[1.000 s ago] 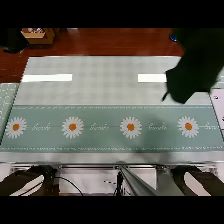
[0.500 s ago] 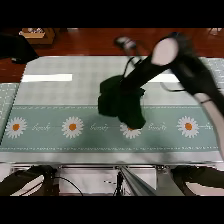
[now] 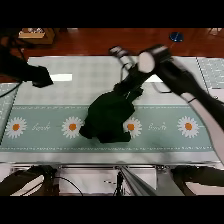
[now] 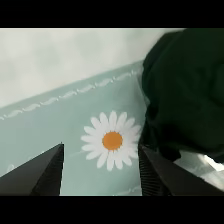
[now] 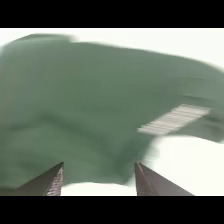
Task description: Fold the shirts.
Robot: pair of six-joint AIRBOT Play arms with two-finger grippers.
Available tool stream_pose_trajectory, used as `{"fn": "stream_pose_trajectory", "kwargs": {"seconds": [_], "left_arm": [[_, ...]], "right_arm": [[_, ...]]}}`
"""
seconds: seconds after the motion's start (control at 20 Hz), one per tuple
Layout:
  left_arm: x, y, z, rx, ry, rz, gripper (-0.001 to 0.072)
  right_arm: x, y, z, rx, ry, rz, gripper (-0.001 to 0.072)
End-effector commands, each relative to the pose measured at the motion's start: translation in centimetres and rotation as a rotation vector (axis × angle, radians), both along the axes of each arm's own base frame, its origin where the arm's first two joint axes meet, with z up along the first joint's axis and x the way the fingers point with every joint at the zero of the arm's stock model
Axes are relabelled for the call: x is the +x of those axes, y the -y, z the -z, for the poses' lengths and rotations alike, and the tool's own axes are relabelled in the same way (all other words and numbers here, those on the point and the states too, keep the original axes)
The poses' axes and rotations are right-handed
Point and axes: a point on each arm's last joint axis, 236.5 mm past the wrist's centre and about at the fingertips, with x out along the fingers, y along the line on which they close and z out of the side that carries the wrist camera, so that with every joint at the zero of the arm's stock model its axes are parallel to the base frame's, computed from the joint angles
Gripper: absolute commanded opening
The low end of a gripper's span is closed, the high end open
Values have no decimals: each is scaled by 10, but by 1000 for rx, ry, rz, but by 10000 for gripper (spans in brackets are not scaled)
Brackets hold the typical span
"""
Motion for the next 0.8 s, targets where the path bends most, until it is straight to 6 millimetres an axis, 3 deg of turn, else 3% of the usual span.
{"fn": "stream_pose_trajectory", "kwargs": {"seconds": [0.0,0.05,0.15,0.3,0.6,0.75], "left_arm": [[-23,9,60,-27,-145,70,544],[-34,16,80,-81,-204,73,543],[-50,39,106,-296,-282,38,543],[-70,58,123,-616,-393,-66,543],[-122,63,168,-709,-579,-157,566],[-125,71,173,-751,-558,-137,566]], "right_arm": [[30,120,-40,-49,69,250,508],[31,153,-42,-33,42,329,508],[27,199,-36,23,-32,422,508],[18,234,-19,110,-109,509,508],[-4,243,30,145,-220,508,508],[-12,228,48,203,-265,498,508]]}}
